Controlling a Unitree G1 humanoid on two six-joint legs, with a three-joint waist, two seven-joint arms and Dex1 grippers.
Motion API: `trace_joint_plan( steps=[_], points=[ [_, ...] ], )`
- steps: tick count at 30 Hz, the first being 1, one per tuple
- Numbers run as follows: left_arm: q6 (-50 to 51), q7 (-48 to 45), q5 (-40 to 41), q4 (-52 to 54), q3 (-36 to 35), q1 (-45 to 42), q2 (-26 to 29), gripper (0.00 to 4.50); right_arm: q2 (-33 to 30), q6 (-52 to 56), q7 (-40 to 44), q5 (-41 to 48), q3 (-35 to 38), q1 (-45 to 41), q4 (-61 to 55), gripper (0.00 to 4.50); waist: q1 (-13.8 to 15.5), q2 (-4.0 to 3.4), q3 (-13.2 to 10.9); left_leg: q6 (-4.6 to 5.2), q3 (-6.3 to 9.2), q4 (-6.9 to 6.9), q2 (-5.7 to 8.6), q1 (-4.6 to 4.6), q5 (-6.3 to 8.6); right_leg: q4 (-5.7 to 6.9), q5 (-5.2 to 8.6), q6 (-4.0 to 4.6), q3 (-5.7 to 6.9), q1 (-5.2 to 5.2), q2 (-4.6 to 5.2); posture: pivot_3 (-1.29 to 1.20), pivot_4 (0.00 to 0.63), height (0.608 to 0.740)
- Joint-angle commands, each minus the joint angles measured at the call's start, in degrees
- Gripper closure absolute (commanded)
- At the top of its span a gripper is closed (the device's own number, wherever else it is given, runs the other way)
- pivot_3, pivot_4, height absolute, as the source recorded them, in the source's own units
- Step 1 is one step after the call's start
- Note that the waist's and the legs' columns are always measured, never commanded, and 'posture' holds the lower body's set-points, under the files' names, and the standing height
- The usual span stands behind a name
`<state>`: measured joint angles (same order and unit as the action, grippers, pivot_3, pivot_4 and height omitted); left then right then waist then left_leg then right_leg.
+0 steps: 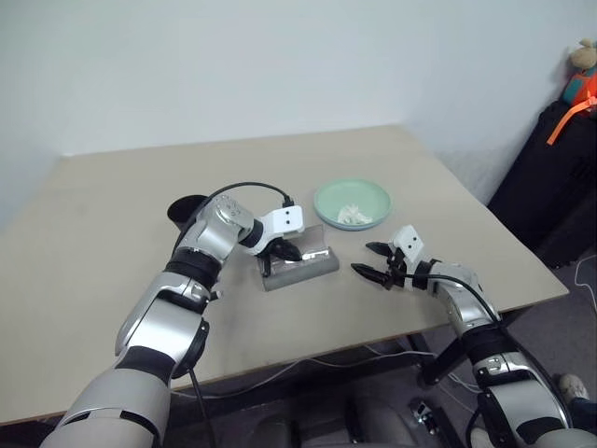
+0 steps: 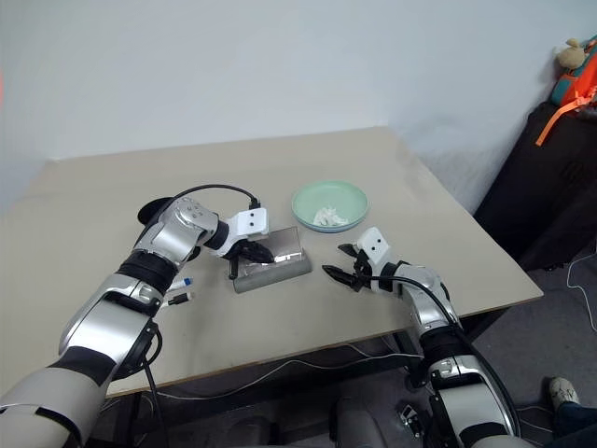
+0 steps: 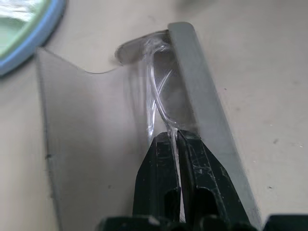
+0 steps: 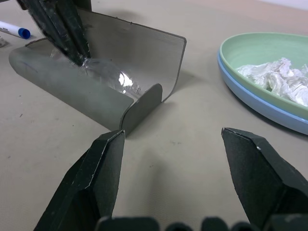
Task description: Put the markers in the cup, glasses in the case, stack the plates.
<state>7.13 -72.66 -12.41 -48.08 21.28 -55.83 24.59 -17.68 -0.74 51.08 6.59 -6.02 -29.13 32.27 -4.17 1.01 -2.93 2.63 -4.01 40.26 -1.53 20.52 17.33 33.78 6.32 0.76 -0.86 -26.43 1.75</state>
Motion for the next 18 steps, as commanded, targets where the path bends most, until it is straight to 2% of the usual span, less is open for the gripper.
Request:
trace_joint_plan(
  steps=[1,18],
  points=[
    [-1.31,0.78,0.90,-0.04,-1.50,-2.76,-0.04,4.48,-0.09,-1.21,-0.04,0.19,0.45,-1.90,-0.97,1.01,0.00,0.00,0.00,0.00,0.00,0.00,0.00,0.00,0.00,0.00,0.00,0.00,0.00,0.00,0.00,0.00,0.000,0.720],
    [-2.55,0.75,0.65,-0.75,-1.34,-2.42,0.02,4.48,-0.10,-1.25,-0.03,0.21,0.48,-2.14,-0.74,1.01,-0.01,0.00,0.00,0.00,0.00,0.00,0.00,0.01,0.00,0.00,0.00,0.00,0.00,0.01,0.00,0.00,0.000,0.720]
  ],
)
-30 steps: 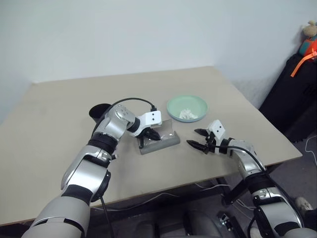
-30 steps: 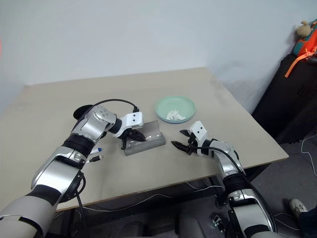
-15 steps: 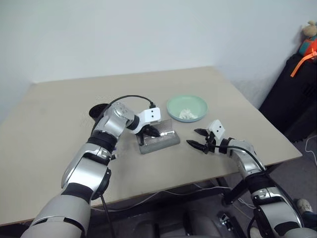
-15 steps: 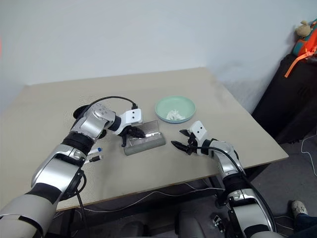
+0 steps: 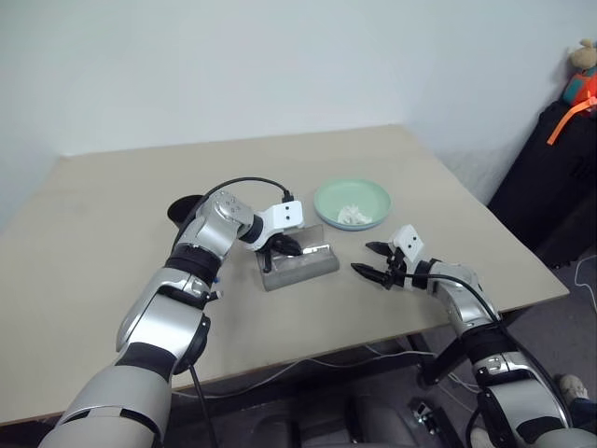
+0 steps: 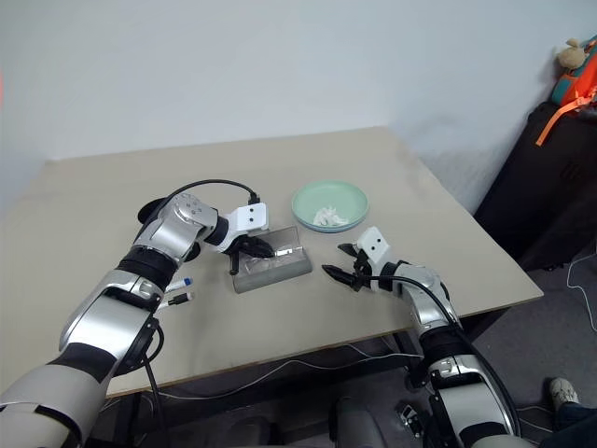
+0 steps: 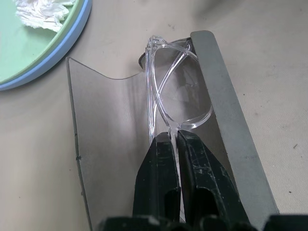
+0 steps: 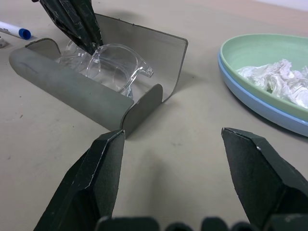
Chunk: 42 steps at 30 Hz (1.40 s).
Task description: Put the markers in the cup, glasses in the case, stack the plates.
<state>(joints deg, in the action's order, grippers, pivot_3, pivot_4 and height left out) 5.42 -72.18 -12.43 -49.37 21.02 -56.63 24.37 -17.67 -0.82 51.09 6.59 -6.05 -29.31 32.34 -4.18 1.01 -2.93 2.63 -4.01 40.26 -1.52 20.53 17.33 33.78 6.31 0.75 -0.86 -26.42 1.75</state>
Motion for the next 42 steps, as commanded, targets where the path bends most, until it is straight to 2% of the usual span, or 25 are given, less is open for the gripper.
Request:
trace_joint_plan(
  steps=[1,42],
  points=[
    [-0.84,0.27,0.67,0.52,-1.09,-1.61,0.24,4.48,-0.11,-1.17,-0.04,0.21,0.51,-1.96,-0.81,1.01,0.00,0.00,0.00,0.00,0.00,0.00,0.00,0.00,0.00,0.00,0.00,0.00,0.00,0.00,0.00,0.00,0.000,0.720],
    [0.13,-1.96,0.89,3.23,-0.63,0.40,0.80,4.48,0.18,-1.68,0.59,0.44,0.21,-2.64,0.07,1.01,0.00,0.00,0.00,0.00,0.01,0.00,0.00,0.00,0.00,0.00,0.00,0.00,-0.01,0.00,0.00,0.00,0.000,0.720]
  ],
)
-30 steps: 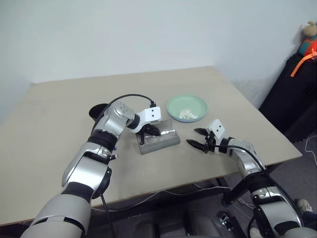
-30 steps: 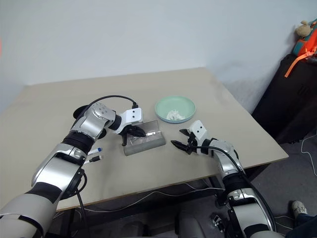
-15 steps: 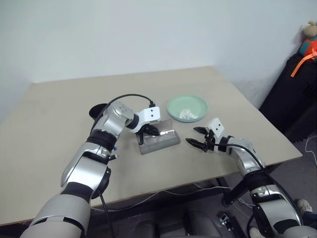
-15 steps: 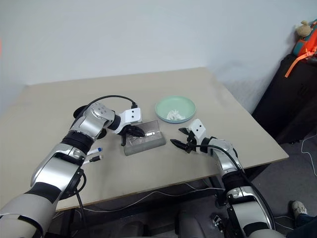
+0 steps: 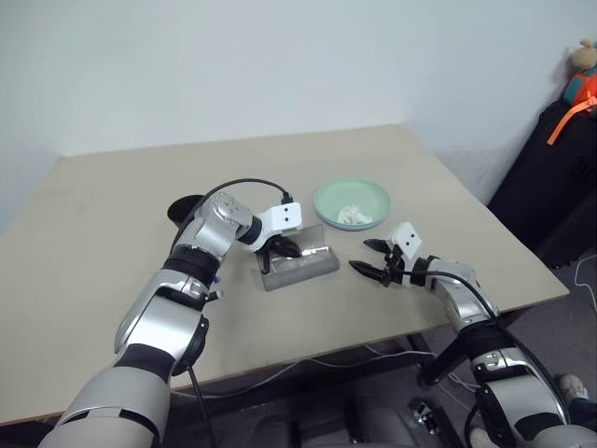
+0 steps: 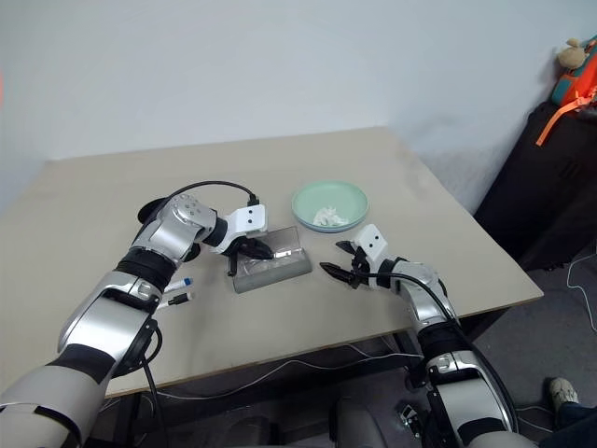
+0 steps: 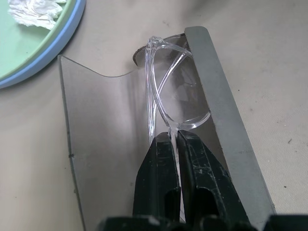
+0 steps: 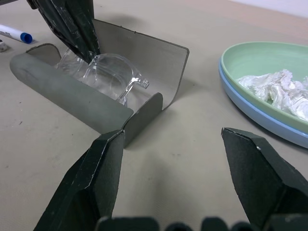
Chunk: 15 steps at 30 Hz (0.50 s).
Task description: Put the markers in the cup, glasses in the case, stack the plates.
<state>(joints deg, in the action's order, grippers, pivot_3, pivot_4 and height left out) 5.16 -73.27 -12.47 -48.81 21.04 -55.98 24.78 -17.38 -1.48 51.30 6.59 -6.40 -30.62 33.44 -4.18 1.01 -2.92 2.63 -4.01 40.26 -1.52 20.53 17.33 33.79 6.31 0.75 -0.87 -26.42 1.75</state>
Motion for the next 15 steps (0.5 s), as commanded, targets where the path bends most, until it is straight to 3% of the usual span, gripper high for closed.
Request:
trace_joint_plan(
  steps=[1,15],
  points=[
    [0.59,-1.14,1.05,2.80,-0.68,-0.14,0.37,4.48,-0.08,-0.99,0.47,0.50,0.55,-1.33,-1.06,1.01,0.00,0.00,0.00,0.00,0.00,0.00,0.00,0.00,0.00,0.00,0.00,0.00,0.00,0.00,0.00,0.00,0.000,0.720],
    [-0.05,-0.39,0.23,3.59,-0.44,0.45,0.52,4.48,0.12,-1.17,0.63,0.36,0.53,-1.62,-0.65,1.01,0.00,0.00,0.00,0.00,0.00,0.00,0.00,-0.01,0.00,0.00,0.00,0.00,0.00,-0.01,0.00,0.00,0.000,0.720]
  ],
)
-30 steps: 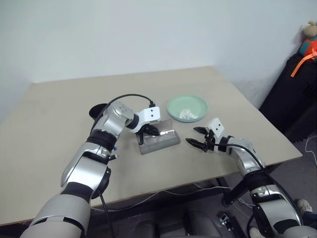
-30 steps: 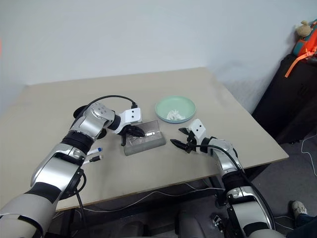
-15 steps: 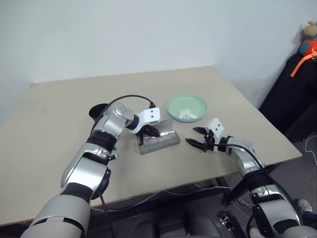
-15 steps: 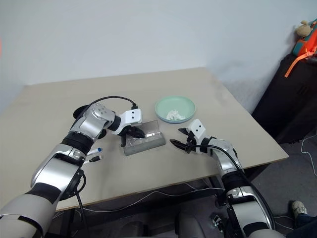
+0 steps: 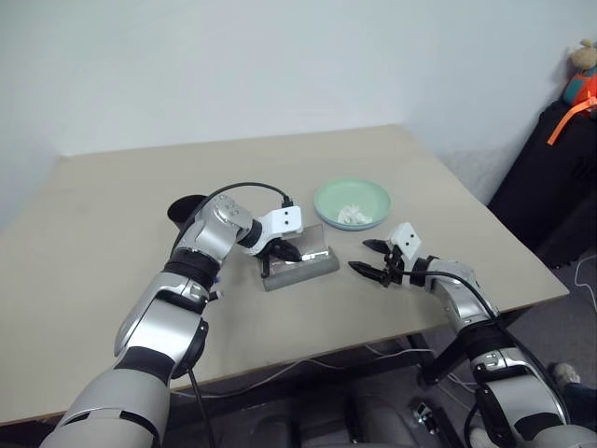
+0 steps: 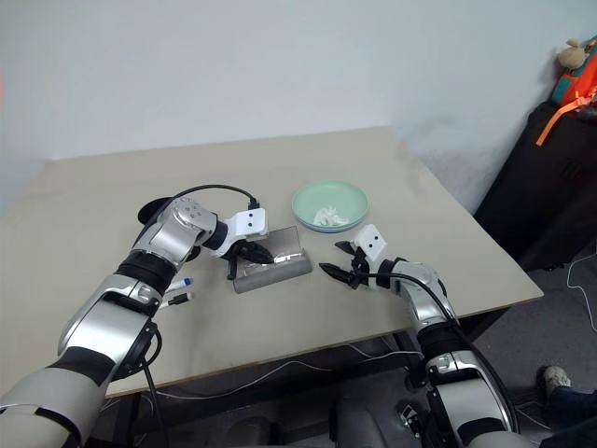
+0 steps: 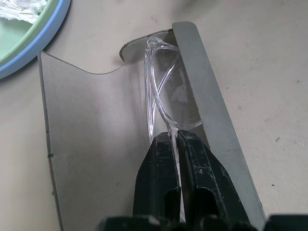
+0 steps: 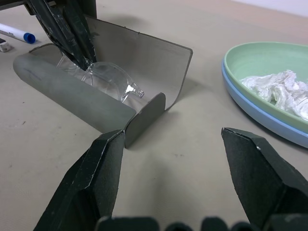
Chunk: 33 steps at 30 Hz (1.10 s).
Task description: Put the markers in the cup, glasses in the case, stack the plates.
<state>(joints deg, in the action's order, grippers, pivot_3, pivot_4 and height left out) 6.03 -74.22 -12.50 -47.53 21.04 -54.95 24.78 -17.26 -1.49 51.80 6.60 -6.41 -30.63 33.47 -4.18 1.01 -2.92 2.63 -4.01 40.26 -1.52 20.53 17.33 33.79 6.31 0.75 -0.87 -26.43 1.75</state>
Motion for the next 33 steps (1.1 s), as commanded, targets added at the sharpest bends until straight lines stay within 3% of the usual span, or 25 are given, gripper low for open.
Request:
trace_joint_plan(
  steps=[1,33],
  points=[
    [-0.95,0.59,0.25,2.32,-0.43,-0.58,0.52,4.48,0.00,-1.16,0.14,0.34,0.55,-1.61,-0.68,1.01,0.00,0.00,0.00,0.00,0.00,0.00,0.00,0.00,0.00,0.00,0.00,0.00,0.00,0.00,0.00,0.00,0.000,0.720],
    [-1.23,0.71,0.22,2.35,-0.35,-0.48,0.56,4.48,0.15,-1.46,0.22,0.18,0.54,-1.94,-0.07,1.01,0.00,0.00,0.00,0.00,0.00,0.00,0.00,0.00,0.00,0.00,0.00,0.00,0.00,0.01,0.00,0.00,0.000,0.720]
  ],
)
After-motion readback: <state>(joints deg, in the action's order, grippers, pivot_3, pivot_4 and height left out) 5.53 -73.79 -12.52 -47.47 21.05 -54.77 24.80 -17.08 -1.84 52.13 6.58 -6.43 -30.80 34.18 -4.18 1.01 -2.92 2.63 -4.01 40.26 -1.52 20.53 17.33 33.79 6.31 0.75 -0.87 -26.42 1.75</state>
